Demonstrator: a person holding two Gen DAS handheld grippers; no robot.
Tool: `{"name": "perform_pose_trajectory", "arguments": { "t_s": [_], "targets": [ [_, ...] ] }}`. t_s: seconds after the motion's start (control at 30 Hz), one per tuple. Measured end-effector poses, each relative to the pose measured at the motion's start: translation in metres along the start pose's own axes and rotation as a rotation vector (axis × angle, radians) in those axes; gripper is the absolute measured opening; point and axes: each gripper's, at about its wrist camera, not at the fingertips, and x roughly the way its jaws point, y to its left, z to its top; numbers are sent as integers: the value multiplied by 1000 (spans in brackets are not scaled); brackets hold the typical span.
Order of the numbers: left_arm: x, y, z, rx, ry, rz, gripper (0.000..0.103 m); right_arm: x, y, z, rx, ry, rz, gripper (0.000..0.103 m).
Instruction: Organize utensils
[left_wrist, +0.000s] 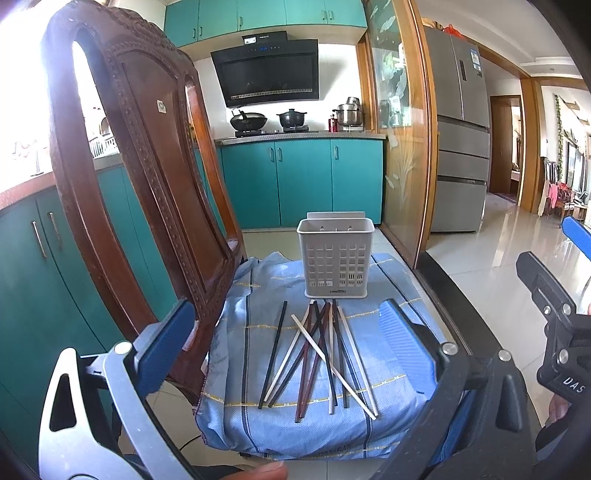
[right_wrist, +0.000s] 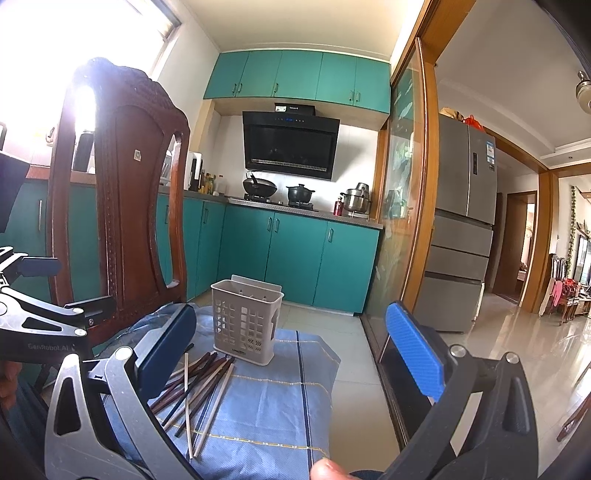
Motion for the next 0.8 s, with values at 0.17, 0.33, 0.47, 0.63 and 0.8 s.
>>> {"name": "perform_pose_trajectory", "arguments": {
  "t_s": [0.17,0.33,0.47,0.63,0.8],
  "targets": [
    [9,-1,-3,1,24,1,99,6,-4,-4,6,21,-4,101],
    [16,-1,-7,3,43,6,99,14,-10,-10,29,49,0,100],
    [19,-1,-8,2,59,10,99,19,-14,-16,39,79,-22,100],
    [24,-3,-8,-4,80,0,99,31,-18,-25,38,140,-27,100],
    [29,-6,-11,-7,92,-15,99,35,-20,-29,39,154,-28,100]
  ]
}}
